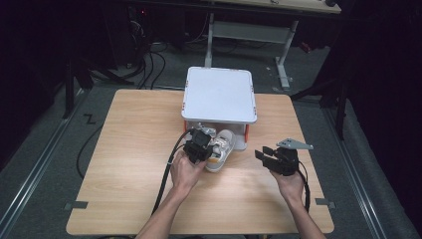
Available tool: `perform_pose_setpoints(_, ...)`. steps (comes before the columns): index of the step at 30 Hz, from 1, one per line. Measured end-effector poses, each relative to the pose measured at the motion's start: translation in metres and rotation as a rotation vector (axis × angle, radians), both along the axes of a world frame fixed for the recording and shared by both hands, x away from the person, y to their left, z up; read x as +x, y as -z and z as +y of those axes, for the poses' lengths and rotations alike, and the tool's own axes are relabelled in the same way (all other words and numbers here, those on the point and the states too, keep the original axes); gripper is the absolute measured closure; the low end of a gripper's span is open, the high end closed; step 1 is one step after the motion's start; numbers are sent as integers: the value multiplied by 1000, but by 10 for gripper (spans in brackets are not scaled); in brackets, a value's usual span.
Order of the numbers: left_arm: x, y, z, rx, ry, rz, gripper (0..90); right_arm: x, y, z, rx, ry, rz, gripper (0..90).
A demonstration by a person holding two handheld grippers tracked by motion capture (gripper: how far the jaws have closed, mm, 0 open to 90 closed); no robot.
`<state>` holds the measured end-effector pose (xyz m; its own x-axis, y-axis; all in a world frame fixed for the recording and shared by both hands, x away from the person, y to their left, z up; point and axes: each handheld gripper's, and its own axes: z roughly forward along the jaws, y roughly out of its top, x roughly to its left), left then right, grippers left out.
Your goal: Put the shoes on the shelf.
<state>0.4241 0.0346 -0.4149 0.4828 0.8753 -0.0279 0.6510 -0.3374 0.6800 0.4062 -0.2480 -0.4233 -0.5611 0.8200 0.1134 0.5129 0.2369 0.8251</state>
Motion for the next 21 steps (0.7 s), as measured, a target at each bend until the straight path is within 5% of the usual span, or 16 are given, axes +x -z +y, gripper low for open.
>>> perform_pose_setpoints(10, 13, 3, -3, 10, -23, -9, 822, 14, -49, 14, 38, -69, -73, 637)
perform_pose_setpoints(21, 27, 13, -6, -1, -61, -11, 821, 43, -74, 40, 25, -62, -110, 669)
